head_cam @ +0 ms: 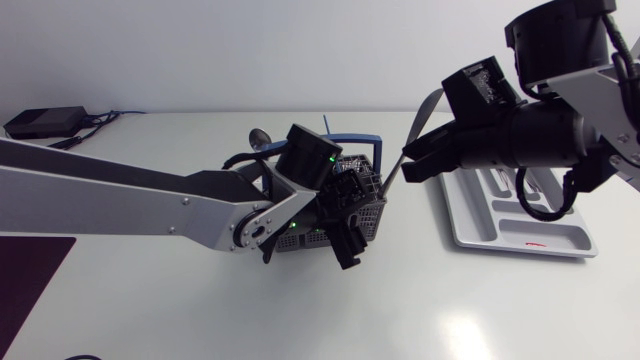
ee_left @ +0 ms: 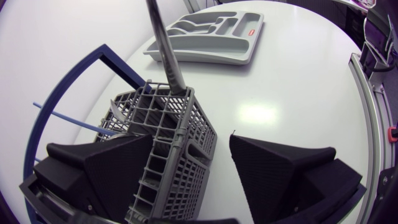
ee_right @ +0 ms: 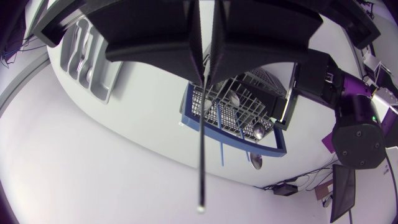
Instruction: Unload the cutlery basket into the drawer organizer.
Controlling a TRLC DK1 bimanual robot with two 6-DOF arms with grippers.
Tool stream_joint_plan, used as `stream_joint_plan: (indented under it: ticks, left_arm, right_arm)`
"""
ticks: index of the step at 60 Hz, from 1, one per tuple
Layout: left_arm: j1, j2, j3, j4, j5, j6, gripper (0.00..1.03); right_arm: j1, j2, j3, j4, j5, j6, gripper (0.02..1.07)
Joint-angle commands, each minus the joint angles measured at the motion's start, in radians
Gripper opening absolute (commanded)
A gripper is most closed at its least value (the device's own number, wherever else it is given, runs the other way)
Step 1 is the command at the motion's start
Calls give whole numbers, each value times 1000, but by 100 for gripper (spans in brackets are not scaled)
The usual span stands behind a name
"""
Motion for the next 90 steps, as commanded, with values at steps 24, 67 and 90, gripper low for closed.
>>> stream_joint_plan:
  ticks: [24, 67, 90]
  left_arm:
    - [0, 19, 65, -33, 24, -22, 91]
    - [161, -137, 118, -277, 583, -39, 91]
    - [175, -143, 140, -375, 778, -2, 89]
  right_arm:
    - [29, -66, 29, -3, 17, 13, 8]
    - [-23, -239, -109, -10, -327, -94, 8]
    - [-1, -234, -120, 10, -424, -30, 8]
